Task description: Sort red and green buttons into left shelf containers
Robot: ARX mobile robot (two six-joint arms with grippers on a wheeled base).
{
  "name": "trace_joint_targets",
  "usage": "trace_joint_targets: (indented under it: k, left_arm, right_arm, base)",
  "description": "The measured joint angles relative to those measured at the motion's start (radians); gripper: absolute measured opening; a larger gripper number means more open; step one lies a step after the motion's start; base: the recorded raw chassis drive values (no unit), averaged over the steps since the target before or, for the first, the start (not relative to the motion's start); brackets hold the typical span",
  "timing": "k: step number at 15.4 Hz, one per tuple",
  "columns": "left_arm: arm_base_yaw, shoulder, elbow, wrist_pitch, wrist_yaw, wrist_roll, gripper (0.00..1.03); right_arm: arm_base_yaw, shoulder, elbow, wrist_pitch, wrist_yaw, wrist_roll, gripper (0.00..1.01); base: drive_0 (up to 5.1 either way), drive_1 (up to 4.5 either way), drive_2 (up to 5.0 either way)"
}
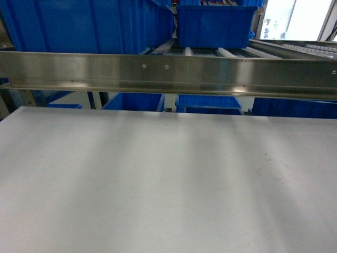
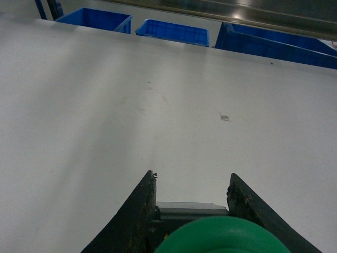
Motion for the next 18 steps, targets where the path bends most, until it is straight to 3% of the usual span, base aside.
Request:
trace_joint_targets:
  k: [18]
  left_arm:
    - [0.000, 0.000, 0.000, 0.004, 0.000, 0.000, 0.31]
  right_arm:
    - [0.000, 0.001, 0.000, 0.000, 0.000, 0.000, 0.35]
  base:
    - [-5.0, 2.44, 2.4]
